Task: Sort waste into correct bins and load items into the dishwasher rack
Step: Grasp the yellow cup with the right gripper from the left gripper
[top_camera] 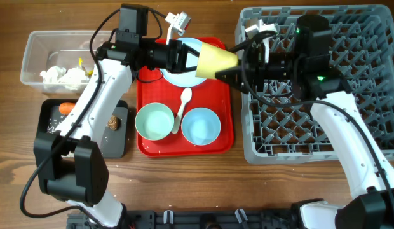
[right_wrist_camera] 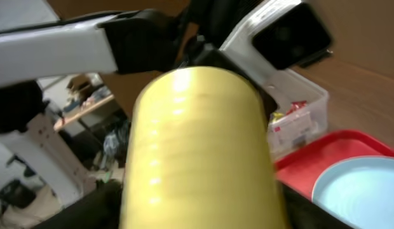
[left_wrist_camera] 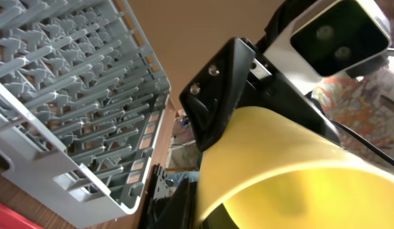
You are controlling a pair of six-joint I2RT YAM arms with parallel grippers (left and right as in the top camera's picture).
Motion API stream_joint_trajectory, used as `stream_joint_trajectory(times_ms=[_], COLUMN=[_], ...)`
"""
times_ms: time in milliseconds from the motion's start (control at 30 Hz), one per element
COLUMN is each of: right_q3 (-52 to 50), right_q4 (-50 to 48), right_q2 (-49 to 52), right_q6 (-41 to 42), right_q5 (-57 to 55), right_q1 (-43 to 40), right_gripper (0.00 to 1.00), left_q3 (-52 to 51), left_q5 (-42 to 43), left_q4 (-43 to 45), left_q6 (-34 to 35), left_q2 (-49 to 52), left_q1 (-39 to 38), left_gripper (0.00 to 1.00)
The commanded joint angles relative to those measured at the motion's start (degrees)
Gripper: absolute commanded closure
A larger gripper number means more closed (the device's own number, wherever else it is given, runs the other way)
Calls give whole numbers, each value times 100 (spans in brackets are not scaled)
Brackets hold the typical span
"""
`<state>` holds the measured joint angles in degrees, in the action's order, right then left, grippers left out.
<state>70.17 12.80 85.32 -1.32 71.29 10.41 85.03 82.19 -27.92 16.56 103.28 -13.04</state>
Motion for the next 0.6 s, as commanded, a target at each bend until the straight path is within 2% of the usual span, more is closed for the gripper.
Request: stream_joint_trajectory(times_ms=[0, 100, 300, 567], right_q3=[63, 63, 63, 66], right_q4=[-15, -57, -321, -656], right_q2=[52, 52, 52, 52], right_q6=[-2, -2, 9, 496], right_q5=[188, 205, 531, 542], right_q1=[57, 57, 57, 57], right_gripper=[47, 50, 51, 52], left_q3=[26, 26, 26, 26], left_q5=[-111, -111, -138, -649], left_q4=[35, 33, 31, 31], left_q6=[-114, -114, -114, -114], left_q2=[-33, -33, -33, -33], left_q1=[-2, -4, -4, 9], left_gripper=[96, 96, 96, 87])
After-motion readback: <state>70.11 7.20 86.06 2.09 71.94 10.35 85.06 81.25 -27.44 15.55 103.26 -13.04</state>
